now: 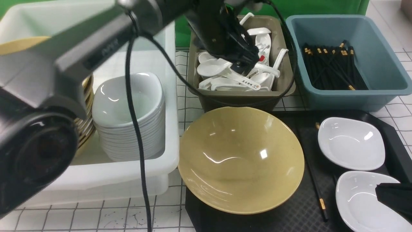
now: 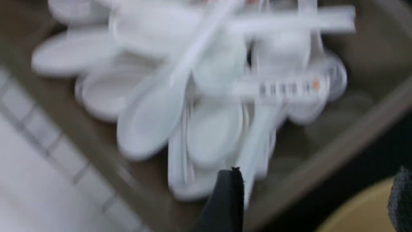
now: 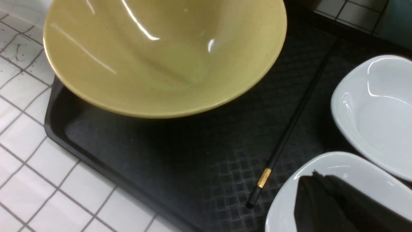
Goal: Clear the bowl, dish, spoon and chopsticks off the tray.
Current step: Use the left arm to put the soup spoon into the small storage box in the middle, then use the left arm to grab the yellow noodle bowl on the left
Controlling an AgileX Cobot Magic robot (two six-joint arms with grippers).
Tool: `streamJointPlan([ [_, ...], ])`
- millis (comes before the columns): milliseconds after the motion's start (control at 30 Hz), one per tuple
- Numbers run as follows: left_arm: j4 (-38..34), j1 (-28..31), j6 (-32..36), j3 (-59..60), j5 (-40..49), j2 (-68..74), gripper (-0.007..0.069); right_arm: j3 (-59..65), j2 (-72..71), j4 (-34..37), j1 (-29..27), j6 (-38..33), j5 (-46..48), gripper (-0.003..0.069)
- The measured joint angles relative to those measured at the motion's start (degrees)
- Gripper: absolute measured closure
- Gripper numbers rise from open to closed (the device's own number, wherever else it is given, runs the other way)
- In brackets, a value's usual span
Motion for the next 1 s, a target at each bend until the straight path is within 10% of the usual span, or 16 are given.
streamJointPlan([
  [800,6.88,-6.12,-5.36,16.31,3.16,0.09,0.0062,0.00,0.00,0.07,0.12,0.13,-0.44,0.0610],
  [1000,6.63,-6.05,-3.23,16.52,2.84,3.27,0.0243,0.00,0.00,0.07,0.12,0.13,-0.44,0.0610],
])
